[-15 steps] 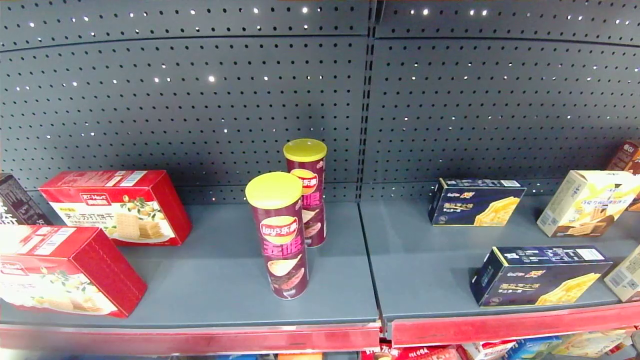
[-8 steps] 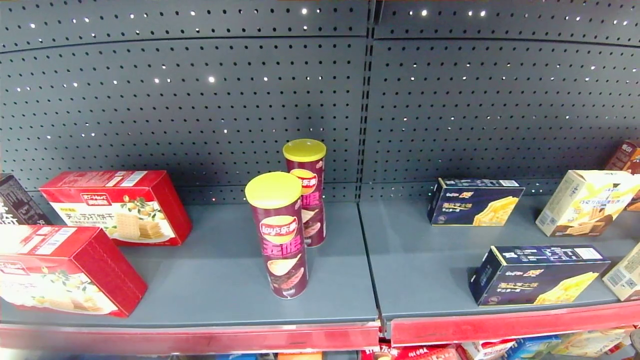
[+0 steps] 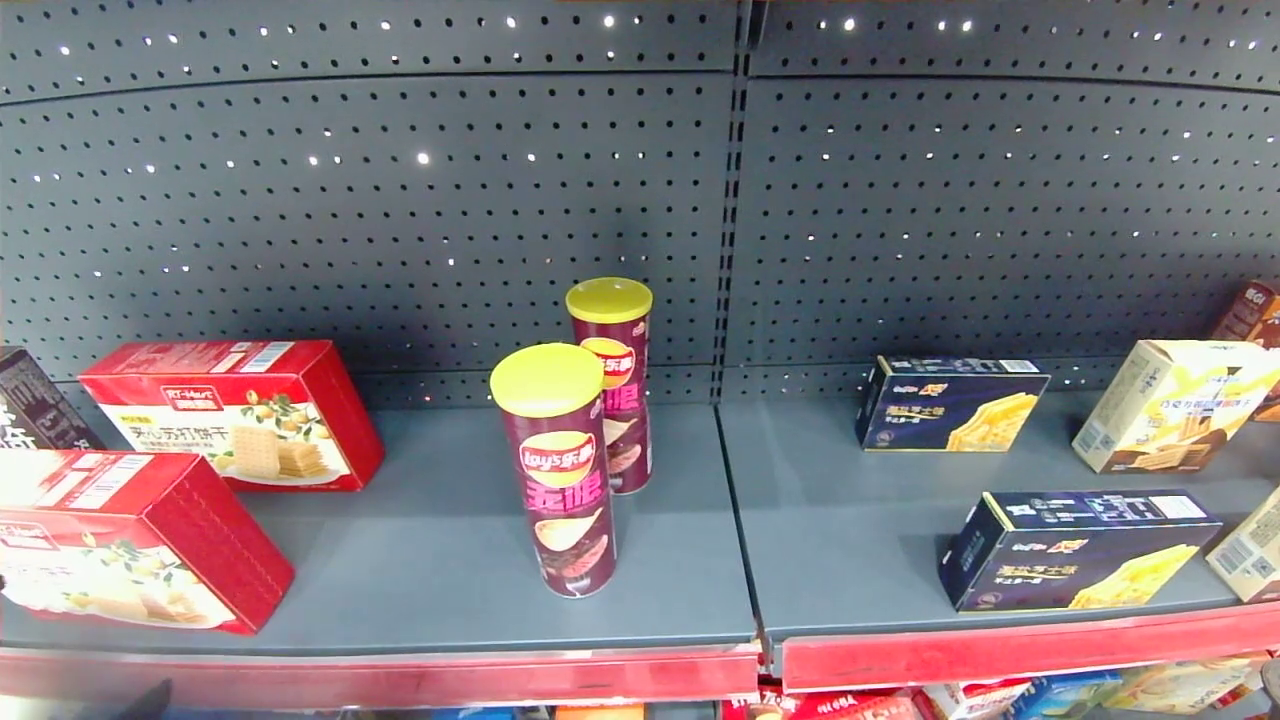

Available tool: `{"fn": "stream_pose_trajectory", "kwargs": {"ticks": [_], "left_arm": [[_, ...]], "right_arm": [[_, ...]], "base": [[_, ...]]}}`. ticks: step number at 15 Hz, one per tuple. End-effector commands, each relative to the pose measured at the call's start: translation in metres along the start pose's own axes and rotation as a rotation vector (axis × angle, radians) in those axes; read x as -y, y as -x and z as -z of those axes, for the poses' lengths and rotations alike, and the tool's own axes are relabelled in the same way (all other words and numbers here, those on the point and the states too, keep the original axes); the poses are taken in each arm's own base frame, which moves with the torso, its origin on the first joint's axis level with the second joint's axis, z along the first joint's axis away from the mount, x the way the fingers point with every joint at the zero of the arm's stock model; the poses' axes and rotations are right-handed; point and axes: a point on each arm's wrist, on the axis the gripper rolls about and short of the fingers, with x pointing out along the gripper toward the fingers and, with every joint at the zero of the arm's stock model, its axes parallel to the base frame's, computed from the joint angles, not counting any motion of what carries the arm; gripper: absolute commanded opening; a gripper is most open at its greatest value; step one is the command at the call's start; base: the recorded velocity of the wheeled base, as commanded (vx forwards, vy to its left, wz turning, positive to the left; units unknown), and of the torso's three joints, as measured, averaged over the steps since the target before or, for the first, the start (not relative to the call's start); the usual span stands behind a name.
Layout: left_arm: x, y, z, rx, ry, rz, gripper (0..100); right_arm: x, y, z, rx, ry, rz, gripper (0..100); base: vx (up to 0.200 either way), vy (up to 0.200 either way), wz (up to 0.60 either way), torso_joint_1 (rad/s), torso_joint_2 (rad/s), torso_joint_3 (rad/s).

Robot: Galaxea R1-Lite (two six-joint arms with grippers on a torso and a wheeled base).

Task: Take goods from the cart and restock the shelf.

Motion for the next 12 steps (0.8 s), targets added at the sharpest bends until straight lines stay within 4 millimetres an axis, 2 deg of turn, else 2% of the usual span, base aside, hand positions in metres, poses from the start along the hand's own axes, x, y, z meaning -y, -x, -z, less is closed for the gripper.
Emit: {"fn": "stream_pose_trajectory", "kwargs": {"ticks": [1,3,7,9,12], "left_arm": [[0.004,-0.067,-0.012,-0.022,0.063,0.204,100],[0.011,-0.094,-0.012,-0.053,0.059,0.251,100],[0.024,-0.12,-0.013,-0.059,0.149,0.27,100],[0.026,-0.125,-0.012,-0.077,0.166,0.264,100],[0.03,-0.145,-0.001,-0.139,0.15,0.195,100]], "right_arm": [[-0.001,-0.001,0.004,-0.009,0.002,-0.041,100],[-0.001,0.0,0.004,-0.012,0.015,-0.033,100],[-0.001,0.007,0.005,0.037,0.004,-0.008,100],[-0.001,0.007,0.006,0.04,0.001,-0.01,100],[-0.002,0.007,0.006,0.043,0.0,-0.054,100]], "base": [[0.0,0.0,0.0,0.0,0.0,0.0],[0.0,0.0,0.0,0.0,0.0,0.0],[0.0,0.0,0.0,0.0,0.0,0.0],[0.0,0.0,0.0,0.0,0.0,0.0],[0.0,0.0,0.0,0.0,0.0,0.0]]}}
